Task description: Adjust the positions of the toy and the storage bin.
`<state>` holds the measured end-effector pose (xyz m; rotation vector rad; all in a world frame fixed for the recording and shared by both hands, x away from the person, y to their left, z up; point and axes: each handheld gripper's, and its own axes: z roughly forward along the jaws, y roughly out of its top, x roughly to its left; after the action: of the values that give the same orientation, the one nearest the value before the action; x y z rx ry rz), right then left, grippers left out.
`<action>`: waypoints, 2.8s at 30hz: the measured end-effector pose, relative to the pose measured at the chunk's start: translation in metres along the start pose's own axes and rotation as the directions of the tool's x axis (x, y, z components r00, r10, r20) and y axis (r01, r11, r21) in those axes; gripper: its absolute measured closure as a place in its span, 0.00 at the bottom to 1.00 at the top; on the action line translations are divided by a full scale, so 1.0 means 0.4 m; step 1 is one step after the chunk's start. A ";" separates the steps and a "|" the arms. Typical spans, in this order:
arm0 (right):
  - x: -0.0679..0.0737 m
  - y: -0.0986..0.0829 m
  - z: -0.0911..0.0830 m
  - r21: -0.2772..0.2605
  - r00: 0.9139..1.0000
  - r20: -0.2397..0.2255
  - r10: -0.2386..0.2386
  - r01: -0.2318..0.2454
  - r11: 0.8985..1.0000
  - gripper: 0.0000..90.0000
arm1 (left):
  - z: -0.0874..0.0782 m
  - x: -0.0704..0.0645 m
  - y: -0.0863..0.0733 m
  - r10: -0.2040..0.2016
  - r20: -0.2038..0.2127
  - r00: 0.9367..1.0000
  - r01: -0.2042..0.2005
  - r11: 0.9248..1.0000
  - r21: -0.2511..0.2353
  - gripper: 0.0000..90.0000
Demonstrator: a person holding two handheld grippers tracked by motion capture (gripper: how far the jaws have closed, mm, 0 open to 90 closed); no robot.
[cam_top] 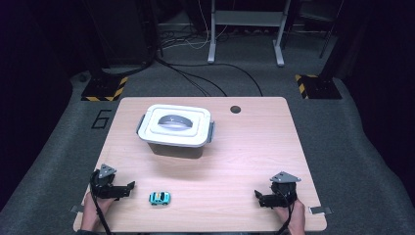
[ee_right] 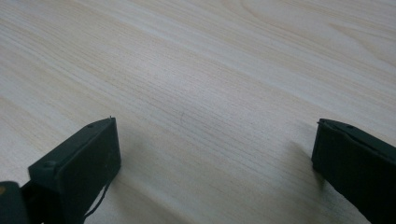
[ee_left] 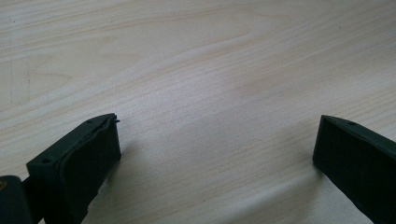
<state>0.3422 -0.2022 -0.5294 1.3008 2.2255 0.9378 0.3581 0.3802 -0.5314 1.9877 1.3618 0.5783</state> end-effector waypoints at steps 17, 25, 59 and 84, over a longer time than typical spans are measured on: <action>0.000 0.000 0.000 0.000 1.000 0.002 0.000 0.000 1.000 0.00 | -0.037 0.006 0.080 -0.025 0.092 0.995 0.030 0.999 -0.045 0.02; 0.000 0.000 0.000 0.000 1.000 0.002 0.000 0.000 1.000 0.00 | -0.057 -0.003 0.142 0.023 0.103 0.994 -0.017 0.998 -0.060 0.02; 0.001 0.000 0.000 0.000 1.000 0.002 0.002 -0.002 1.000 0.01 | -0.068 -0.042 0.399 0.149 0.144 0.978 -0.130 0.982 -0.136 0.03; 0.001 0.000 0.000 -0.001 1.000 0.002 0.000 0.000 1.000 0.01 | 0.061 -0.026 0.494 0.137 0.215 0.967 -0.127 0.990 -0.060 0.15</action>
<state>0.3420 -0.2020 -0.5294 1.3009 2.2226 0.9371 0.4980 0.3151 -0.4051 2.0488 1.0801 0.4308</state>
